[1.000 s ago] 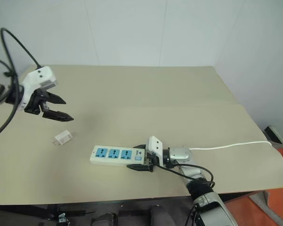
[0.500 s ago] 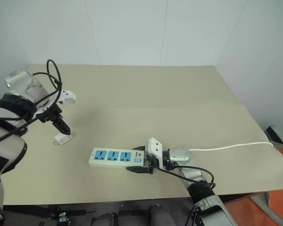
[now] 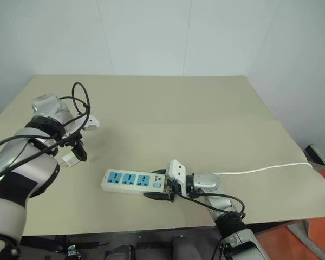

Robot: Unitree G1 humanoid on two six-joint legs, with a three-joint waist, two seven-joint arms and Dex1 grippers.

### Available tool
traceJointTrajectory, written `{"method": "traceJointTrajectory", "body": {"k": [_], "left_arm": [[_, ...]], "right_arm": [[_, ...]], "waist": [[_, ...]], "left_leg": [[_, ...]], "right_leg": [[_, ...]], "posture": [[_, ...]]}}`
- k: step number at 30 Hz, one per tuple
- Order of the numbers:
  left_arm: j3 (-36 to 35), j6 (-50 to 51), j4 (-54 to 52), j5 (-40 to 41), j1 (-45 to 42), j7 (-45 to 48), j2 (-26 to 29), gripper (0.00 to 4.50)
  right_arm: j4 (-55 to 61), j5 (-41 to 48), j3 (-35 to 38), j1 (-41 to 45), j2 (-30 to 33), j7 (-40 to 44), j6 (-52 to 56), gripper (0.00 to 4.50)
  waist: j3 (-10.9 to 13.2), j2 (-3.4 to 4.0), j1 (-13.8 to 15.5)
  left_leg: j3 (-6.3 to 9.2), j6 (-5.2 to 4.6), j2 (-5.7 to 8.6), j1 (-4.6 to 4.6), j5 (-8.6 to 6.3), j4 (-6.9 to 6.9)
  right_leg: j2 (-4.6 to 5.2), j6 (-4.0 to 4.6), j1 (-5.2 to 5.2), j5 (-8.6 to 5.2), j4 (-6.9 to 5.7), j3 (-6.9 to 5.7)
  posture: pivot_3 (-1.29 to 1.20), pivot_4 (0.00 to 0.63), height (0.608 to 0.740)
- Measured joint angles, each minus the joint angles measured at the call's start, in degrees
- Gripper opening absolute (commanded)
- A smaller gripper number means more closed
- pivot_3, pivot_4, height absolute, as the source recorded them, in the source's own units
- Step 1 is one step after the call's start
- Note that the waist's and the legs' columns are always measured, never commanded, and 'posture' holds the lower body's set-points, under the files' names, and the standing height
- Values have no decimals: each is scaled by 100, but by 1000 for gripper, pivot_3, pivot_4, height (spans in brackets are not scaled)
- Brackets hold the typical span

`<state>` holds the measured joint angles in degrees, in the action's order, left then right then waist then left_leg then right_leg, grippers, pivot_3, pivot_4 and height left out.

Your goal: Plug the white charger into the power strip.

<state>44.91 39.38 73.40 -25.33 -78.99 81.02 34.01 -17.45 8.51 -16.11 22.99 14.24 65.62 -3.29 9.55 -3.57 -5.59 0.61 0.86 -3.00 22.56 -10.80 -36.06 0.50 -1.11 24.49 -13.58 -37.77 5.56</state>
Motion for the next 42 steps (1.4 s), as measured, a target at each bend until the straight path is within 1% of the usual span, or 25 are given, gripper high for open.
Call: {"method": "traceJointTrajectory", "body": {"k": [10,13,22,26,29,32,35,37,38,40,42], "left_arm": [[-493,-2,201,-150,179,-424,-167,4500],[-597,49,235,-176,183,-443,-188,3931],[-675,52,233,-284,233,-340,-224,1094],[-707,57,234,-374,238,-355,-193,1063],[-858,56,220,-362,235,-426,-178,1063],[-1539,-146,-50,65,149,-712,-129,1063],[-2719,-456,-609,920,-54,-1205,-133,1063],[-3784,-1046,-1516,1747,52,-1668,-214,1063],[-4140,-1219,-1934,2063,135,-1843,-280,1063],[-4653,-1271,-2788,2573,444,-2018,-395,1063],[-5097,-1237,-3642,3086,995,-2234,-655,1063]], "right_arm": [[39,-5,0,-33,27,-39,14,3433],[43,-10,-1,-42,31,-46,20,3433],[58,-22,-33,-50,22,-54,81,3433],[56,-21,-33,-43,23,-41,84,3433],[23,-22,-35,-14,21,-30,84,3433],[-26,-21,-33,28,24,-14,84,3433],[-70,-18,-32,59,20,9,83,3433],[-93,-16,-39,80,15,38,83,3433],[-106,-16,-45,90,8,50,82,3433],[-138,-23,-78,116,-2,52,82,3433],[-206,-25,-86,159,4,73,78,3433]], "waist": [[0,0,0],[0,0,2],[0,0,-4],[0,0,-9],[0,0,-9],[1,-2,2],[1,-2,-3],[2,0,-10],[1,1,-18],[-5,13,-40],[-13,27,-37]], "left_leg": [[3,0,1,-2,0,-2],[3,0,2,-10,0,-2],[25,1,14,-27,0,-12],[28,1,15,-24,0,-15],[29,1,15,-24,0,-17],[37,1,15,-21,1,-20],[38,2,15,-19,1,-24],[35,3,12,-23,1,-22],[33,3,12,-26,1,-21],[29,3,13,-35,1,-19],[29,3,13,-48,1,-18]], "right_leg": [[0,0,-2,0,-5,-1],[0,0,-10,0,-7,-1],[-4,-1,-19,0,-30,-1],[-4,-2,-19,1,-28,-1],[-4,-4,-19,2,-29,-1],[-4,-10,-18,6,-30,-5],[-4,-15,-18,9,-29,-3],[-3,-16,-19,11,-27,0],[-3,-16,-20,11,-28,3],[-4,-16,-25,11,-29,10],[-4,-16,-37,11,-32,10]], "posture": [[0,150,740],[0,150,740],[0,150,740],[0,150,740],[0,150,740],[0,150,740],[0,150,740],[0,150,740],[0,150,740],[0,150,740],[0,150,740]]}}
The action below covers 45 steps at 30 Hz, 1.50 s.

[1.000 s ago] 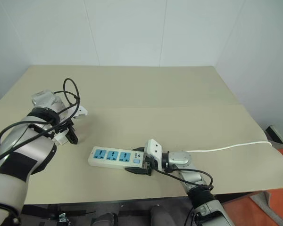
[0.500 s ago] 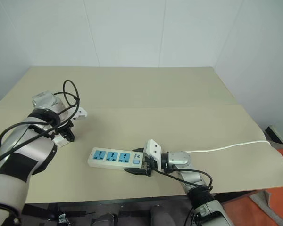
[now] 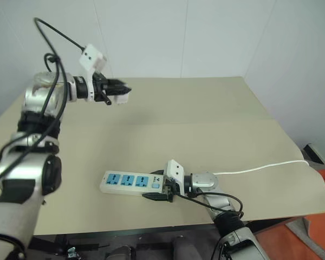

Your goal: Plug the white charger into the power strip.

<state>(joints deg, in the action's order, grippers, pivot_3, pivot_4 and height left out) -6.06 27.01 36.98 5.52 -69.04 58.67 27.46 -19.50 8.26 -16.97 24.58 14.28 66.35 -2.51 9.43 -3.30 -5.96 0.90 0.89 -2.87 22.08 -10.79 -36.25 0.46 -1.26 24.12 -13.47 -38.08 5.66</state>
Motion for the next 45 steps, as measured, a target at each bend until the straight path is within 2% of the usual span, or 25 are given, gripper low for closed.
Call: {"method": "traceJointTrajectory", "body": {"k": [4,9,13,21,32,40,45], "left_arm": [[-437,342,-959,890,861,-139,-435,1063],[-551,65,-2129,1698,1521,224,-553,1063],[-321,-46,-2602,2081,2225,792,-515,1063],[1,183,-3223,2602,2537,1291,-192,1063],[202,466,-3803,3055,3192,1643,280,1063],[664,309,-3830,2954,3582,2077,551,1063],[883,-130,-3689,2709,3840,2341,584,1063]], "right_arm": [[-121,-1,-5,86,-4,10,-34,3433],[-322,-10,-34,213,-4,170,-169,3433],[-734,-35,-67,453,-53,278,-453,3433],[-1887,-81,-76,1124,-263,435,-1003,3433],[-2412,-75,-44,1355,-272,699,-1340,3433],[-2402,-76,-38,1344,-274,710,-1356,3433],[-2372,-75,-36,1323,-269,711,-1356,3433]], "waist": [[0,0,3],[-2,3,-16],[-1,3,-48],[-1,4,-115],[2,8,-93],[3,12,-96],[3,12,-93]], "left_leg": [[7,2,3,5,2,-12],[5,3,4,-1,2,-14],[6,3,4,-4,2,-16],[15,2,6,-12,2,-16],[16,2,7,-10,2,-16],[15,2,7,-8,2,-15],[15,2,7,-8,2,-13]], "right_leg": [[-4,-11,3,13,-3,-1],[-5,-11,-8,14,5,4],[-6,-10,-7,19,2,5],[-10,-13,-14,22,4,6],[-8,-8,-16,19,8,5],[-7,-4,-14,17,12,5],[-7,3,-14,13,13,5]], "posture": [[0,150,740],[0,150,740],[0,150,740],[0,150,740],[0,150,740],[0,150,740],[0,150,740]]}}
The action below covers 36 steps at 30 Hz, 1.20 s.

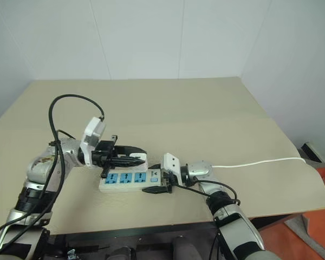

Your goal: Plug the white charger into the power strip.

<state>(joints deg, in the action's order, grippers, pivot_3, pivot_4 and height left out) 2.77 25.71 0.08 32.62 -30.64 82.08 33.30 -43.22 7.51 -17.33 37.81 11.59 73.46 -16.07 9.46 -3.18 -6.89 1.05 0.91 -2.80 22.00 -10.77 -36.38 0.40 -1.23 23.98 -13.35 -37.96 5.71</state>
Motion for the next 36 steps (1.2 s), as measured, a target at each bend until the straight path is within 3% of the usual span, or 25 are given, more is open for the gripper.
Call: {"method": "traceJointTrajectory", "body": {"k": [12,36], "left_arm": [[128,-921,500,-366,362,118,-207,1063],[303,-1598,984,-755,384,50,-368,1063]], "right_arm": [[101,0,6,-56,25,-16,20,3433],[159,-1,6,-82,38,-32,82,3433]], "waist": [[0,0,17],[0,3,30]], "left_leg": [[-1,0,0,4,0,3],[-1,0,0,1,0,9]], "right_leg": [[2,4,4,-2,2,0],[2,7,4,-4,4,-1]], "posture": [[0,150,740],[0,150,740]]}}
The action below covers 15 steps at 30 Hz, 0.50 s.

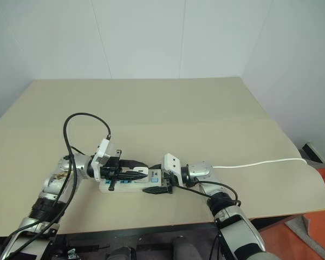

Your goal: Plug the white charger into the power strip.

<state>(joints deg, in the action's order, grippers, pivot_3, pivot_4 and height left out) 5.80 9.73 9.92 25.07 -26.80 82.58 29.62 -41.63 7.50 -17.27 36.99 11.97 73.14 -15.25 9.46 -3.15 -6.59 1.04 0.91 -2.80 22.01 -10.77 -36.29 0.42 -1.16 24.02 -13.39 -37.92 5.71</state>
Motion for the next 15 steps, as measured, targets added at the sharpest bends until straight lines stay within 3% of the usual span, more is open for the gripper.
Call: {"method": "traceJointTrajectory", "body": {"k": [15], "left_arm": [[34,-24,138,-32,-19,153,112,1063]], "right_arm": [[12,-1,-4,2,2,-4,29,3433]], "waist": [[-2,8,1]], "left_leg": [[0,0,0,-1,0,2]], "right_leg": [[0,5,2,-3,0,0]], "posture": [[0,150,740]]}}
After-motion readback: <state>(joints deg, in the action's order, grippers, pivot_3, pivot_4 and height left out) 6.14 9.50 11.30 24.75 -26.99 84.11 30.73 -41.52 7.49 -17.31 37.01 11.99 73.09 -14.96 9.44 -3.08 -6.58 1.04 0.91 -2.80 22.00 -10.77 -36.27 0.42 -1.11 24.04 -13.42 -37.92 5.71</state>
